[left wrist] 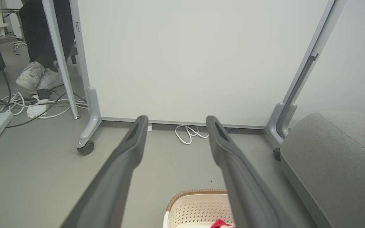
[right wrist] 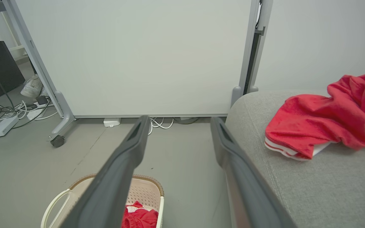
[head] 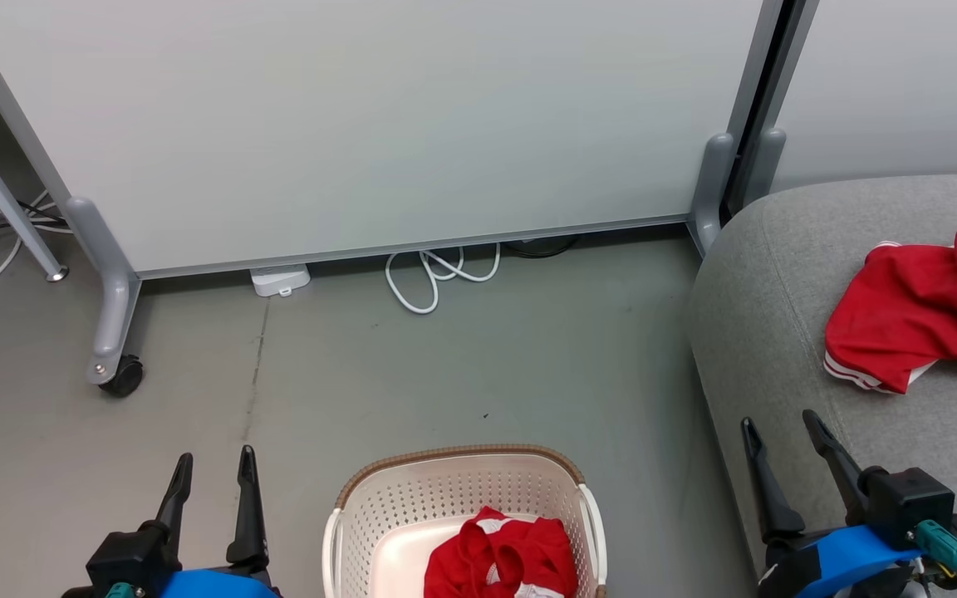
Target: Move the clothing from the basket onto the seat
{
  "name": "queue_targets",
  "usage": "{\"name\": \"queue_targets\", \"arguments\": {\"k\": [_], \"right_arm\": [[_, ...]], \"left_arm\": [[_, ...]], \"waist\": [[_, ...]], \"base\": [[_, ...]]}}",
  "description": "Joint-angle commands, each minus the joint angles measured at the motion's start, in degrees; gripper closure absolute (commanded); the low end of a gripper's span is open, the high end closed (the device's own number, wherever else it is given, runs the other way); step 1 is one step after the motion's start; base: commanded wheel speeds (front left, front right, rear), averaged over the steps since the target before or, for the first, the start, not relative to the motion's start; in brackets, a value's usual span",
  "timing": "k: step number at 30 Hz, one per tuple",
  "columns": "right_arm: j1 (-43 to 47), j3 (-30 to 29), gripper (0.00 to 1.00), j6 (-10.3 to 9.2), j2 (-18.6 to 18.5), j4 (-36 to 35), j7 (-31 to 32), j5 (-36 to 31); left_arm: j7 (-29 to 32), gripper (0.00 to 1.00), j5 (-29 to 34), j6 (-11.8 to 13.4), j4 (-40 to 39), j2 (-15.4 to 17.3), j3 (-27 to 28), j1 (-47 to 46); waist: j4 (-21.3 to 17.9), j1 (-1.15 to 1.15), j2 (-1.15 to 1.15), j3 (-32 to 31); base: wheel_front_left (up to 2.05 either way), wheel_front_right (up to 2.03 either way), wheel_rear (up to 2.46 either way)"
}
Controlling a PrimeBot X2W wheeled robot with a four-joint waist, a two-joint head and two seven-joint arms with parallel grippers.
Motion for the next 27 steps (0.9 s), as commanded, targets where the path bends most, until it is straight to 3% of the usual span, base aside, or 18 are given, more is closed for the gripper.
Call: {"name": "queue_targets", "arguments": {"k": [1,8,16,27], "right_arm": [[0.12,0.32,0.00,0.03,0.06,0.08,0.05,0.33],[-1.21,1.27,0.00,0.03,0.07,-0.60,-0.46,0.44],[-4.08,2.81,0.00,0.02,0.06,-1.73,-1.86,0.64],[-10.32,5.69,0.00,0.03,0.07,-2.72,-4.62,1.35]], "left_arm": [[-0.27,0.00,0.41,-0.22,0.06,0.00,0.24,-0.42],[-0.27,0.00,0.93,-0.36,0.67,0.03,-0.32,-1.58],[-0.27,0.00,0.92,-0.60,4.47,0.77,-2.87,-5.95],[-0.16,0.00,-1.31,-0.65,15.37,4.16,-13.26,-17.59]], "waist": [[-0.10,0.00,0.00,0.14],[-1.13,0.00,0.00,2.37],[-3.99,0.00,0.00,8.97],[-9.53,0.00,0.00,22.79]], "base": [[0.00,0.00,0.00],[0.00,0.00,0.00],[0.00,0.00,0.00],[0.00,0.00,0.00]]}}
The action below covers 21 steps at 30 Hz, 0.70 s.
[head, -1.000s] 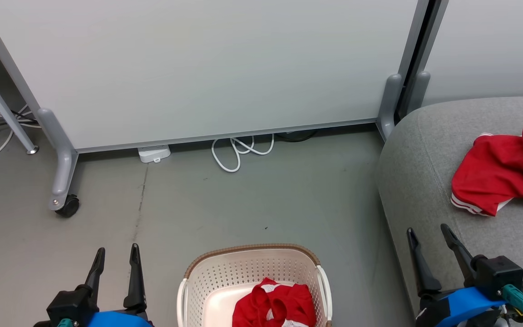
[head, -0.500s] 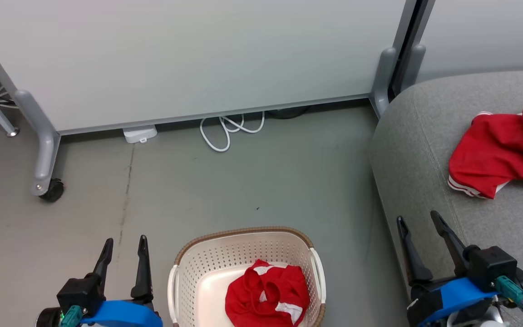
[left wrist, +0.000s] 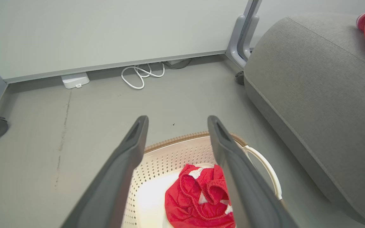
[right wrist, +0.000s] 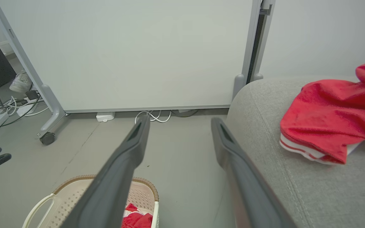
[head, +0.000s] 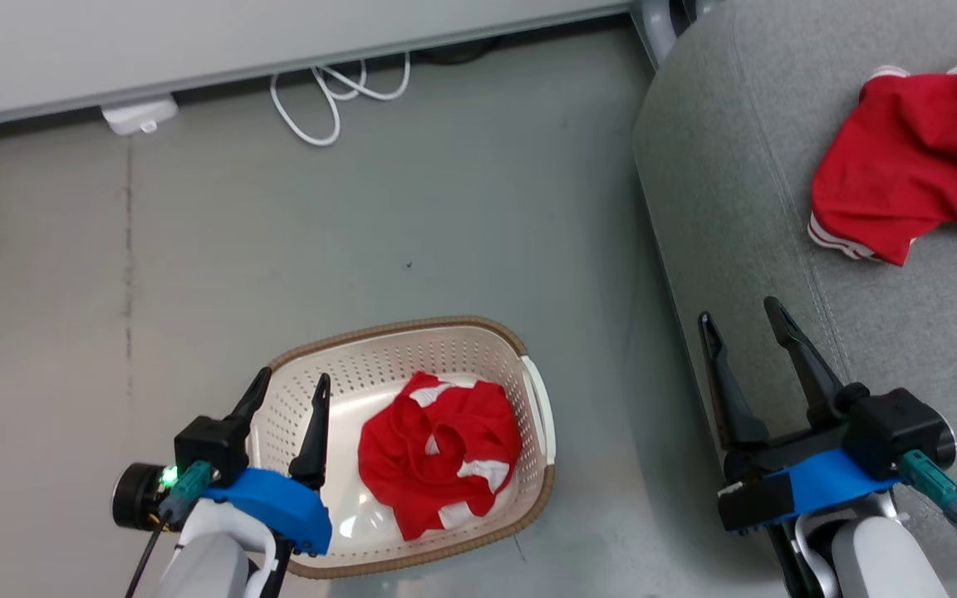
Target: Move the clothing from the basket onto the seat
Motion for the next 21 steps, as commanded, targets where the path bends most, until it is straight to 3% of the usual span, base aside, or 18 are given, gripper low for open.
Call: {"name": "queue_targets", "arguments": {"k": [1,21], "right_arm": [[-2.16,0.84,0.00,0.03,0.06,-0.53,-0.54,0.38],[-9.63,6.16,0.00,0.02,0.07,-0.72,-4.38,2.96]], "left_arm": [[-0.08,0.00,-0.87,-0.40,2.27,1.42,-1.97,-3.64],[4.22,0.00,-12.44,-0.23,18.08,7.05,-24.87,-19.43]], "waist": [[-3.86,-0.01,0.00,6.74],[-13.52,-0.01,0.00,24.36]], "base": [[0.00,0.00,0.00],[0.00,0.00,0.00]]}}
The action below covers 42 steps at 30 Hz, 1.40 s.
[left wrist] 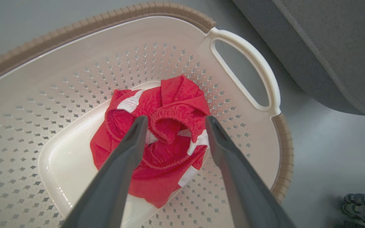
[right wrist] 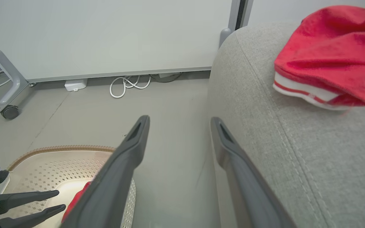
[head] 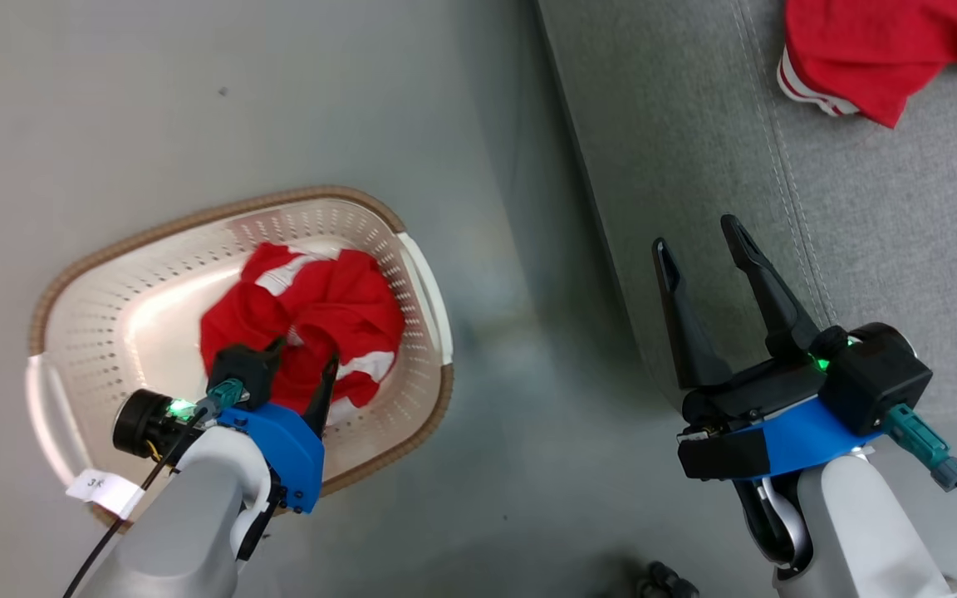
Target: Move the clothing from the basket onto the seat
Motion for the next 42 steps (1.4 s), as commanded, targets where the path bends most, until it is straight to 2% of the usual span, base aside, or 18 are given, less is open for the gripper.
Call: {"name": "queue_targets", "arguments": {"k": [1,17,26,27,28,29,42], "right_arm": [[-0.94,0.25,0.00,0.01,0.09,-0.21,-0.51,0.41],[-2.84,3.17,0.00,0.01,0.08,-4.62,-0.96,2.55],[-0.19,2.88,0.00,0.01,0.08,-7.16,-0.94,2.07],[0.00,2.87,0.00,0.01,0.08,-7.34,-0.94,2.08],[0.19,2.88,0.00,0.01,0.08,-7.40,-0.94,2.08],[0.24,2.88,0.00,0.01,0.08,-7.43,-0.95,2.08],[-0.69,2.99,0.00,0.01,0.08,-7.22,-0.95,1.88]], "left_arm": [[0.21,0.00,-1.01,0.00,0.37,0.53,-1.33,-1.56],[2.88,0.00,-8.78,-0.01,4.18,4.22,-14.14,-8.54],[3.32,0.00,-11.13,-0.01,8.32,3.01,-18.49,-12.27],[3.26,0.35,-11.31,-0.01,8.76,2.96,-18.76,-12.70],[3.02,0.93,-11.33,-0.01,9.12,2.82,-19.03,-13.07],[2.82,1.00,-11.59,-0.01,9.54,2.64,-19.30,-13.26],[2.56,1.00,-15.73,-0.01,11.35,1.83,-23.03,-14.83]], "waist": [[-2.22,-0.02,0.00,2.67],[-5.83,-0.02,0.00,10.81],[-5.21,-0.02,0.00,12.15],[-5.18,-0.02,0.00,12.17],[-5.16,-0.02,0.00,12.18],[-5.16,-0.02,0.00,12.19],[-4.95,-0.02,0.00,11.99]], "base": [[0.00,0.00,0.00],[0.00,0.00,0.00],[0.00,0.00,0.00],[0.00,0.00,0.00],[0.00,0.00,0.00],[0.00,0.00,0.00],[0.00,0.00,0.00]]}}
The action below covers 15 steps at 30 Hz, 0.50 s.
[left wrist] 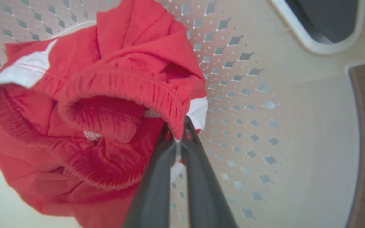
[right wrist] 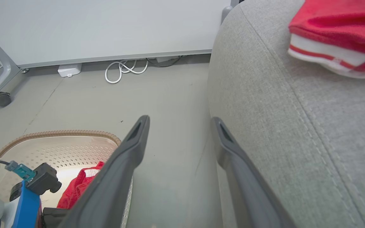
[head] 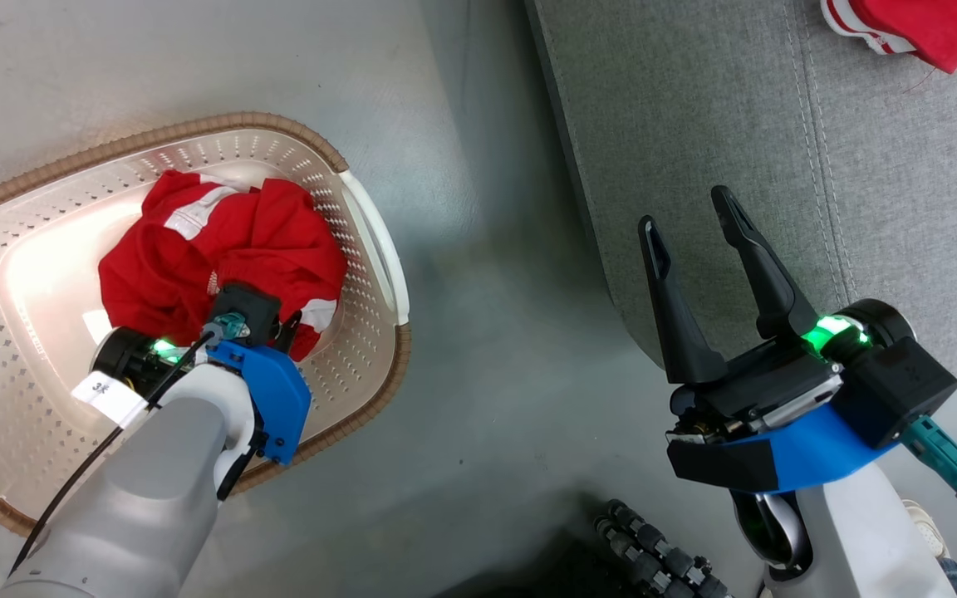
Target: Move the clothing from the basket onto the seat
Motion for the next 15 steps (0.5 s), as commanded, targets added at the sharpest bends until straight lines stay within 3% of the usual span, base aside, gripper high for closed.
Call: {"name": "queue_targets", "arguments": {"k": [1,8,15], "right_arm": [[-0.67,0.11,0.00,0.01,0.07,0.03,-0.19,-0.22],[-2.11,0.60,0.00,0.01,0.07,0.98,-0.20,-0.94],[-3.05,0.08,0.00,0.02,0.06,2.63,-0.19,-3.08]], "left_arm": [[-0.36,1.00,-0.56,-0.01,0.25,0.04,-0.38,-1.13],[-2.59,1.00,-3.27,-0.01,0.90,-0.59,-0.51,-1.62],[-5.48,1.00,-5.69,-0.01,0.59,-3.02,-0.78,-0.13]], "waist": [[0.06,0.00,0.00,-0.06],[0.88,0.00,0.00,-1.57],[4.41,0.00,0.00,-7.70]], "base": [[0.00,0.00,0.00],[0.00,0.00,0.00],[0.00,0.00,0.00]]}}
